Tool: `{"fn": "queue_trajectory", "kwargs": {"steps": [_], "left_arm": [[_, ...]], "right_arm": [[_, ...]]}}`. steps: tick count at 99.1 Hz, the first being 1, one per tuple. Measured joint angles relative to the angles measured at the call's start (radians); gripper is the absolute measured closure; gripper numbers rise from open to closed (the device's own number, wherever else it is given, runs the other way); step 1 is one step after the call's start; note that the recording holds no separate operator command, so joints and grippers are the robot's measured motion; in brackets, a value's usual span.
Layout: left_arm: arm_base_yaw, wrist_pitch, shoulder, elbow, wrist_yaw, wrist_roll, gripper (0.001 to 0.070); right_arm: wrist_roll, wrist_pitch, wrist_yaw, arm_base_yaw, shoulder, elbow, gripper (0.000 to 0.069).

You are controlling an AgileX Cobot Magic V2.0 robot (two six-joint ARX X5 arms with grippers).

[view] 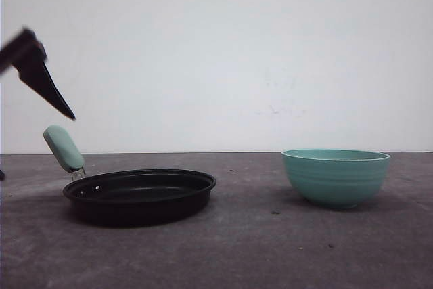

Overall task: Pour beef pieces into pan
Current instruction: 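Grasp the black pan's green handle with the left gripper and lift it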

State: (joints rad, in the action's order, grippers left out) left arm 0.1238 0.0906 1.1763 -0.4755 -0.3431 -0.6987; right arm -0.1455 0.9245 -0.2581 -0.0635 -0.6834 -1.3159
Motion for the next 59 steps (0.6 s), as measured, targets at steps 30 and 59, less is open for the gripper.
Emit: {"fn": "queue_trajectory", "kwargs": {"steps": [30,59], "left_arm": [[0.014,0.359,0.296,-0.012,-0.120,-0.061,0.0040],[0.014,0.486,0.349,-0.011,-0.128,-0.117,0.0632]], "right_arm": [[0.000,0.071,0.000,0.000,-0.002,0.000,0.0008],[0.018,0.136,0.003,0.000,-0.002,0.000,0.0009]]}}
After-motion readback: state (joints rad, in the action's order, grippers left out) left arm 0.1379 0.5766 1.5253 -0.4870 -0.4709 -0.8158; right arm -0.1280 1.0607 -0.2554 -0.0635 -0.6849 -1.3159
